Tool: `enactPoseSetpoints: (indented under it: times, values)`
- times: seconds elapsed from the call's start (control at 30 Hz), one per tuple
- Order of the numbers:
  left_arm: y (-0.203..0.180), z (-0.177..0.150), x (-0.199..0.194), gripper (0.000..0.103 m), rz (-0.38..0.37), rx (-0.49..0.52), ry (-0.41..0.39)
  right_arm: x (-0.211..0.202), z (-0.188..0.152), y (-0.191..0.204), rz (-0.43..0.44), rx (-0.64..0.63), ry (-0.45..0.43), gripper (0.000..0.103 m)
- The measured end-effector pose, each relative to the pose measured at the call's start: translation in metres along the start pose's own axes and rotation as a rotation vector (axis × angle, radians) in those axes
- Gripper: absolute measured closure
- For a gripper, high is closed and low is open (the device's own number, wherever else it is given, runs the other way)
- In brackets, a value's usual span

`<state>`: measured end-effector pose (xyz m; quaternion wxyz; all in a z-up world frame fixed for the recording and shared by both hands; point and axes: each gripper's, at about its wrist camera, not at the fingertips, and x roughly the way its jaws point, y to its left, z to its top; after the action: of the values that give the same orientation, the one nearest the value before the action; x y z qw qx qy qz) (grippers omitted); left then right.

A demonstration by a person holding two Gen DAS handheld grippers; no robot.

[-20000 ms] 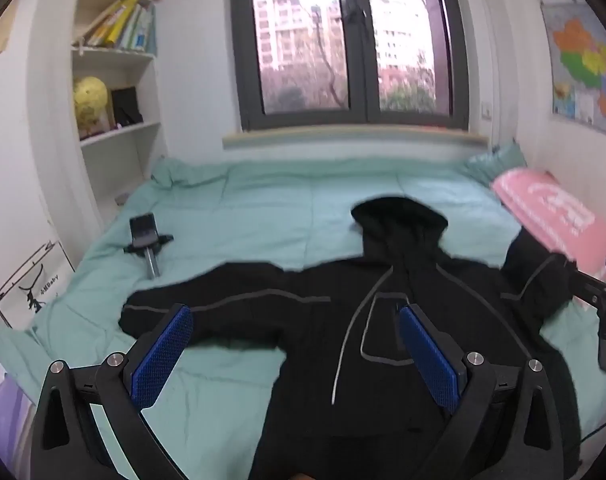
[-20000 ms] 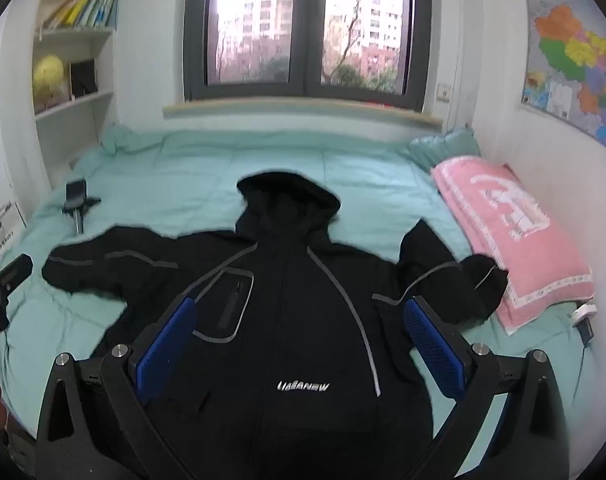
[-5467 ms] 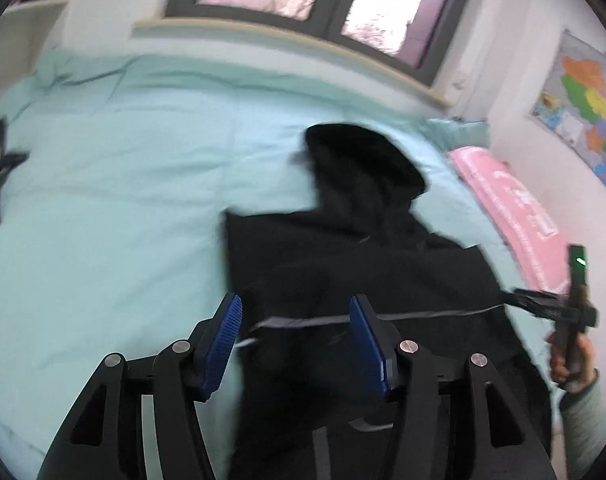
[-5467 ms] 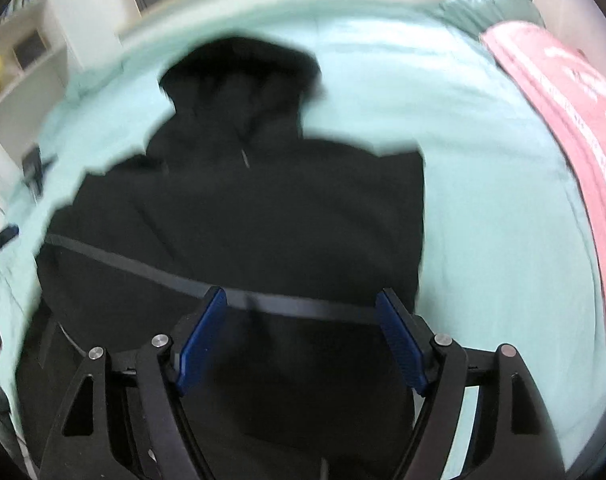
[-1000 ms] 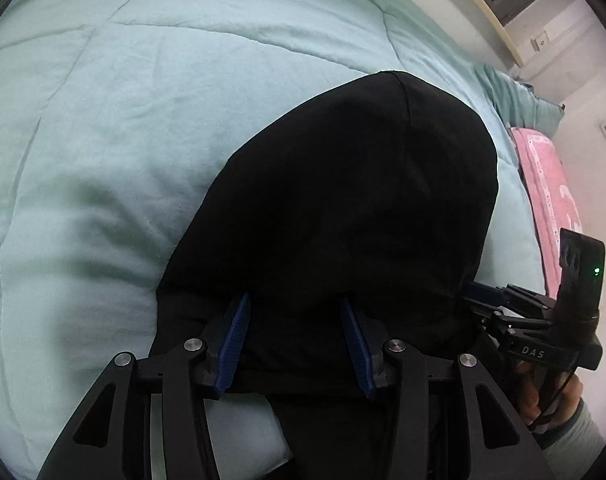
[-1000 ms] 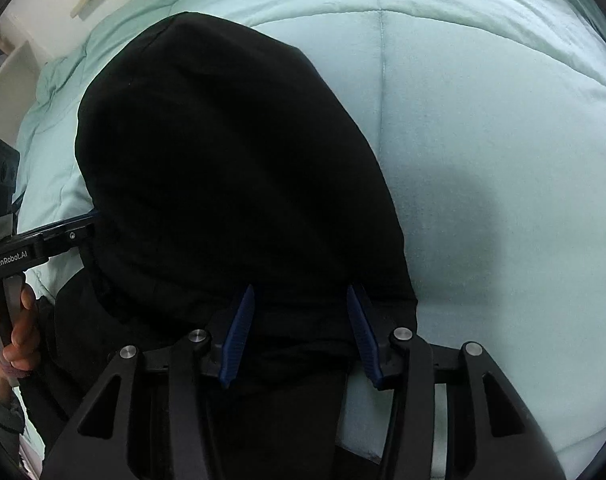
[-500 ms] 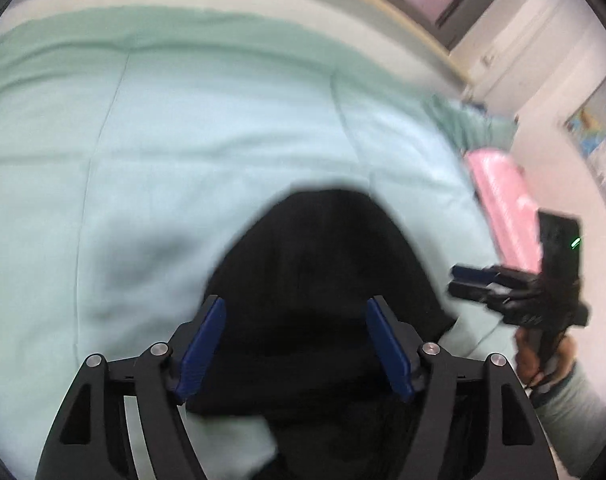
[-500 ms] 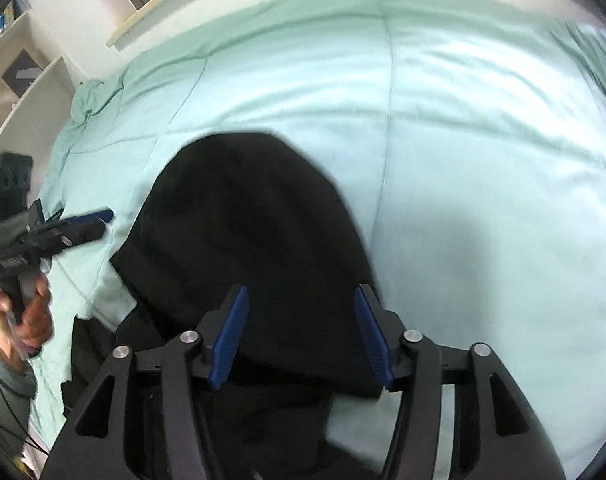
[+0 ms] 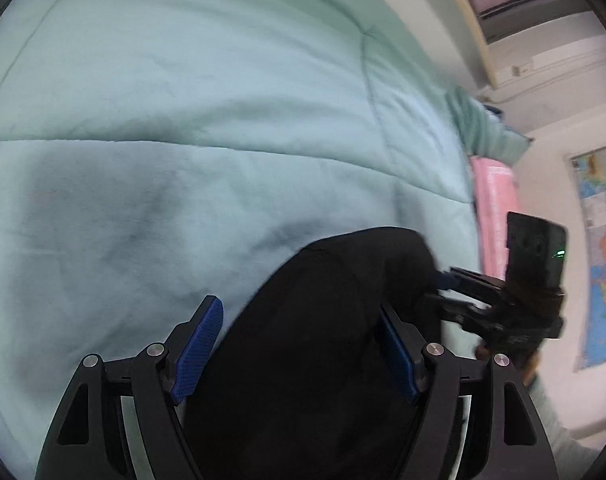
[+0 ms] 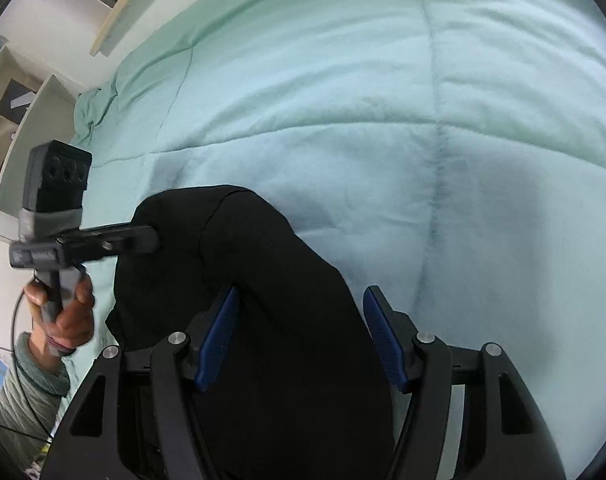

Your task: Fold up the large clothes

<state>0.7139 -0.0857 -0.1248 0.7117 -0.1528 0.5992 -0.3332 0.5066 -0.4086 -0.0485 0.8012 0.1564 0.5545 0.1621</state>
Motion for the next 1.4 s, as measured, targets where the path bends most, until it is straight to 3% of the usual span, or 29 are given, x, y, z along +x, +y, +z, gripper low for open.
enactPoseSetpoints:
  times: [0.07, 0.1, 0.13, 0.17, 0.23, 0.33, 0.53, 0.8, 0.93, 1.1, 1.23, 1.3, 1.4]
  values:
    - [-0.003, -0.006, 0.002, 0.03, -0.027, -0.004, -0.013, 0.011, 0.001, 0.001, 0.038, 0.005, 0.039, 0.038]
    - [-0.01, -0.011, -0.001, 0.047, -0.021, 0.028, -0.031, 0.012, 0.0, 0.004, 0.028, -0.014, 0.038, 0.051]
    - [-0.017, -0.014, -0.002, 0.075, -0.012, 0.064, -0.034, 0.007, -0.004, 0.012, 0.012, -0.057, 0.028, 0.066]
    - [-0.028, -0.02, -0.007, 0.084, -0.004, 0.118, -0.032, 0.004, -0.008, 0.02, 0.0, -0.095, 0.018, 0.071]
    - [-0.048, -0.034, -0.025, 0.087, 0.018, 0.194, -0.069, -0.012, -0.019, 0.039, -0.046, -0.154, -0.036, 0.078]
    - [-0.067, -0.056, -0.064, 0.087, -0.013, 0.249, -0.124, -0.05, -0.047, 0.073, -0.08, -0.228, -0.126, 0.079]
    - [-0.125, -0.145, -0.154, 0.087, -0.045, 0.355, -0.215, -0.13, -0.128, 0.144, -0.125, -0.352, -0.234, 0.08]
    - [-0.177, -0.272, -0.202, 0.087, 0.008, 0.469, -0.221, -0.194, -0.244, 0.203, -0.176, -0.373, -0.309, 0.08]
    - [-0.167, -0.332, -0.198, 0.084, 0.052, 0.452, -0.165, -0.2, -0.302, 0.217, -0.188, -0.378, -0.298, 0.079]
    - [-0.136, -0.394, -0.163, 0.082, 0.087, 0.351, -0.081, -0.164, -0.359, 0.206, -0.202, -0.335, -0.185, 0.077]
    - [-0.105, -0.422, -0.121, 0.082, 0.152, 0.245, -0.049, -0.12, -0.394, 0.179, -0.243, -0.254, -0.06, 0.073]
    - [-0.088, -0.434, -0.106, 0.082, 0.134, 0.142, -0.04, -0.109, -0.409, 0.162, -0.261, -0.192, -0.01, 0.073]
    - [-0.089, -0.446, -0.116, 0.08, 0.144, 0.118, -0.074, -0.121, -0.421, 0.148, -0.287, -0.118, -0.02, 0.073]
